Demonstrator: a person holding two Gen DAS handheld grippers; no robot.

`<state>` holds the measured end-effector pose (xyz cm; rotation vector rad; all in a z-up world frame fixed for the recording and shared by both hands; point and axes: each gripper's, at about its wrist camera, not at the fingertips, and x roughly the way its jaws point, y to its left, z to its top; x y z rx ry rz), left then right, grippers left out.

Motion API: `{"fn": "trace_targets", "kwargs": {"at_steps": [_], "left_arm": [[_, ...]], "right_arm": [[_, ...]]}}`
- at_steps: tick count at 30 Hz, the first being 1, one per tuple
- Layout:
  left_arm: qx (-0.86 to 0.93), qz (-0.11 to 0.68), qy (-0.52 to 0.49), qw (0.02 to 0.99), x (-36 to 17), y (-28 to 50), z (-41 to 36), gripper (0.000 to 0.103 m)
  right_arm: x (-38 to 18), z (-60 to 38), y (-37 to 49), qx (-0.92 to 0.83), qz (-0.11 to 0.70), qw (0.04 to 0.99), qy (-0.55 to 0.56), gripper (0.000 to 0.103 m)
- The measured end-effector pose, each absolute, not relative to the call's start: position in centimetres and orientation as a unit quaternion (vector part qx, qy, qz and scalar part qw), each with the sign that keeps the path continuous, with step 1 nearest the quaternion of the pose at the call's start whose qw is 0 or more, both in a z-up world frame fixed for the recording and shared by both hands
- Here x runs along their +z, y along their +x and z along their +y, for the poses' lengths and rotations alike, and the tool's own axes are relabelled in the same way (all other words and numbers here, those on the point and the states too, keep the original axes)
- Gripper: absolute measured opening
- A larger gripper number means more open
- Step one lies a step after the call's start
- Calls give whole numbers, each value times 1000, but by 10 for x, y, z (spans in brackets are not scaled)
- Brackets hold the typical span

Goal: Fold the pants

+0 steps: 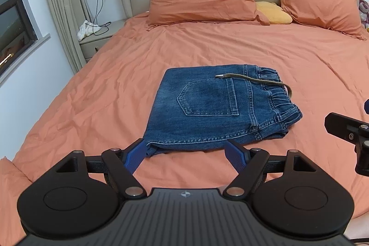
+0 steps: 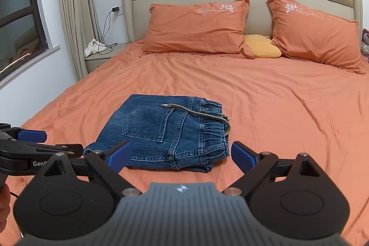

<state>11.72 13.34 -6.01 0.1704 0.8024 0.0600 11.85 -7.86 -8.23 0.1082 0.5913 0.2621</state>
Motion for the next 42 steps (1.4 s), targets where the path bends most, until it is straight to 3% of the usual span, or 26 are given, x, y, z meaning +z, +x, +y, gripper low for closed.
{"fn": "trace_targets", "kwargs": {"at_steps": [42], "left_arm": [[22,350,88,932,-39,103,126,90]], "right_arm": [[-64,-84,95,125,250,960,36,90]]}}
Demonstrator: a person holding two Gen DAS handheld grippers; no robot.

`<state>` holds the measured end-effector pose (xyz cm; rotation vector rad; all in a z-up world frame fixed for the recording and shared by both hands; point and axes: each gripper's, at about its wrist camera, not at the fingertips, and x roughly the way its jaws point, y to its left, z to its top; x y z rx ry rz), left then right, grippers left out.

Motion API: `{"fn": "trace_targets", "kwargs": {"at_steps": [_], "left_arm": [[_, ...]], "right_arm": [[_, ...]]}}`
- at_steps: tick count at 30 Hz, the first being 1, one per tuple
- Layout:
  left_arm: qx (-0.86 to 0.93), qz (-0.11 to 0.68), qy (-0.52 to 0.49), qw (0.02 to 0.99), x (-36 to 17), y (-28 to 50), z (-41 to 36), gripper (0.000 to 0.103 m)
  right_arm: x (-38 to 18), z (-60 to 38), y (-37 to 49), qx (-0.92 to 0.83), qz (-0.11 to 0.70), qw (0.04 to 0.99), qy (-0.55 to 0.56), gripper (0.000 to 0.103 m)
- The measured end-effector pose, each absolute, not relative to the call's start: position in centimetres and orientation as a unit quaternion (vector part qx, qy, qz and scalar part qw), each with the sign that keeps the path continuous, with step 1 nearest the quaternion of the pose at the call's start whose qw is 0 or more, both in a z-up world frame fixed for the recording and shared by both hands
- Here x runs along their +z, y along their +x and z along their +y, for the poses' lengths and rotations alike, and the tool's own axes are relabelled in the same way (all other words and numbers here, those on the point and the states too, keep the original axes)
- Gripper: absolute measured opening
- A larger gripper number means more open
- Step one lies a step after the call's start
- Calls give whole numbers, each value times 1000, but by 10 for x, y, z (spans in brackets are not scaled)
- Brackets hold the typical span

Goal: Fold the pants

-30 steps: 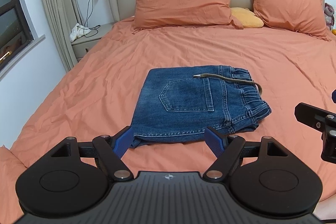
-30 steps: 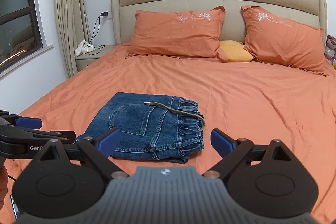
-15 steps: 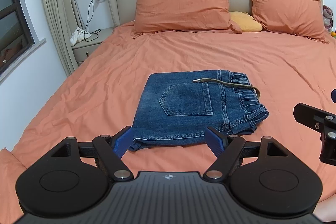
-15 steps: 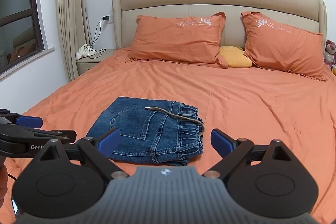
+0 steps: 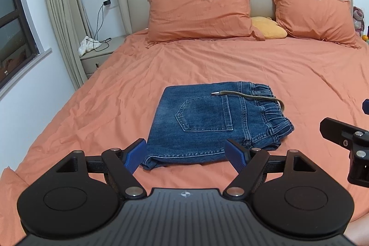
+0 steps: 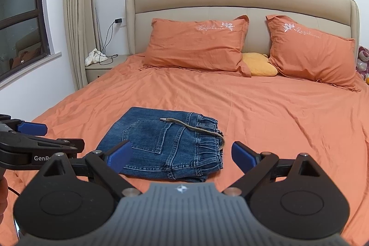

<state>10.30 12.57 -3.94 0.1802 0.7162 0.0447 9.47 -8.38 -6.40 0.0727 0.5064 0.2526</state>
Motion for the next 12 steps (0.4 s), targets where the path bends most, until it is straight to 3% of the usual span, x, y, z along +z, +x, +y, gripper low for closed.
{"fn": "trace_targets", "kwargs": {"at_steps": [12], "left_arm": [[20,338,86,937,-31,100,126,87]], "right_arm": [[-61,-87,91,125,248,960,37,91]]}}
